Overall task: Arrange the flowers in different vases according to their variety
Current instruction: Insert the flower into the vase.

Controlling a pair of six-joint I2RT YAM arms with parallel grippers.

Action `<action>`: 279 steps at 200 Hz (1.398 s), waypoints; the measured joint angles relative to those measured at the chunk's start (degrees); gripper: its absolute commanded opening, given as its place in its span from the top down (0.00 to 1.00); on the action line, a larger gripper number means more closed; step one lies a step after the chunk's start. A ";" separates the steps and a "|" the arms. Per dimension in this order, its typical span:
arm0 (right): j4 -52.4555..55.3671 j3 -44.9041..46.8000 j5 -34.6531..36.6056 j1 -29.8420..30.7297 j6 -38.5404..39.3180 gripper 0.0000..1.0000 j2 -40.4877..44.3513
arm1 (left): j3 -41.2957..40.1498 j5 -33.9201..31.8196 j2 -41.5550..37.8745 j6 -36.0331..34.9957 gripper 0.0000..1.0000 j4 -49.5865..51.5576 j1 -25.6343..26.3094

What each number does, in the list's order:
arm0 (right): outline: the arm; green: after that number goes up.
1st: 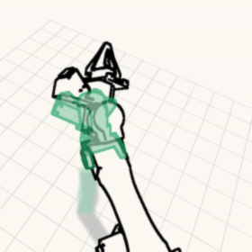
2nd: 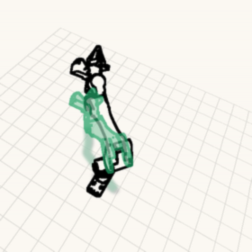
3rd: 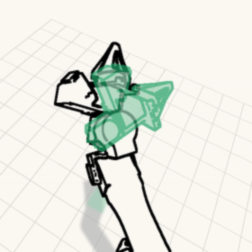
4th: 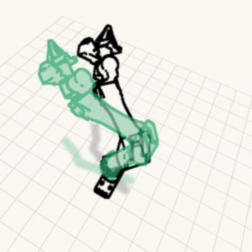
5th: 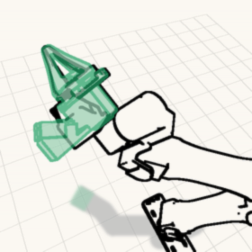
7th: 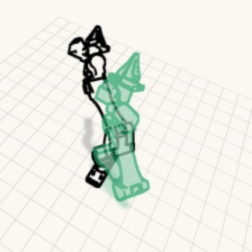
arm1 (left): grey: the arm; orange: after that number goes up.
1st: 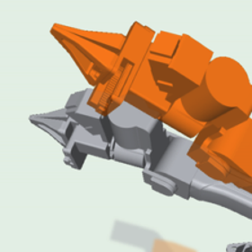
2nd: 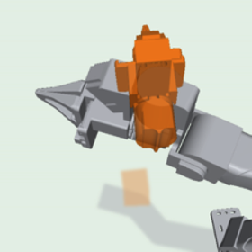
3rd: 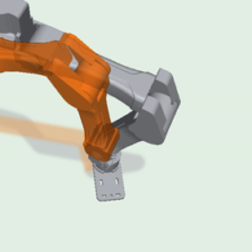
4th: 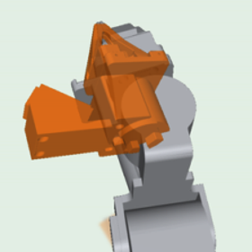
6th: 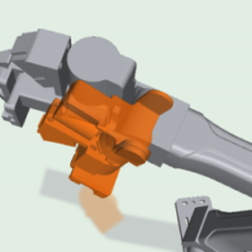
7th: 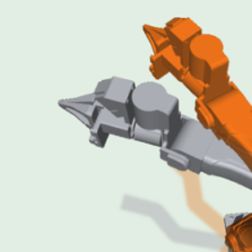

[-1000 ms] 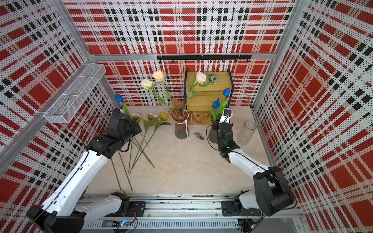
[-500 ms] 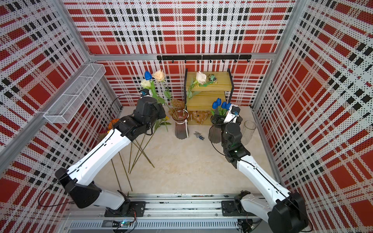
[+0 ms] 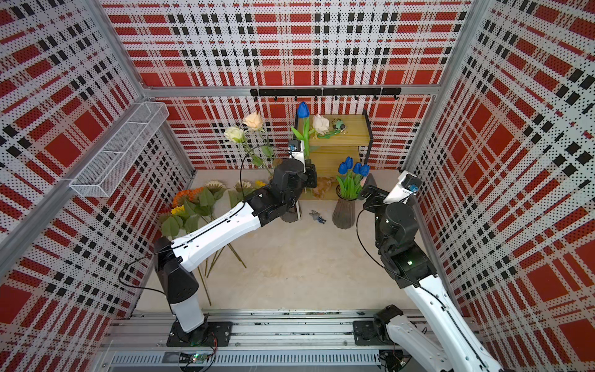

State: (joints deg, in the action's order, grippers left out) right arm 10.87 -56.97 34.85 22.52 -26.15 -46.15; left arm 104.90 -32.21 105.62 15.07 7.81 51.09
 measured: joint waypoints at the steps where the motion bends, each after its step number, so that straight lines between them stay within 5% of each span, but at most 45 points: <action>1: 0.22 -0.02 0.00 -0.07 -0.09 0.00 0.04 | -0.02 0.00 0.07 -0.07 1.00 -0.22 0.02; 63: 12.48 -2.82 0.15 -3.28 -3.54 0.00 0.61 | -0.26 0.37 5.38 -5.05 1.00 -17.27 3.63; 263: 16.48 -5.99 1.38 -3.58 -1.99 0.00 1.92 | -0.81 2.82 19.78 -5.16 1.00 -35.74 5.22; 279: 16.70 -5.99 1.38 -3.58 -1.99 0.00 1.90 | -0.81 2.82 20.65 -4.98 0.66 -35.67 5.20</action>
State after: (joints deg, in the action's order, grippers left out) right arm 27.57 -62.96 36.23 18.94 -28.14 -44.25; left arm 104.09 -29.39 126.28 10.09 -27.86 56.29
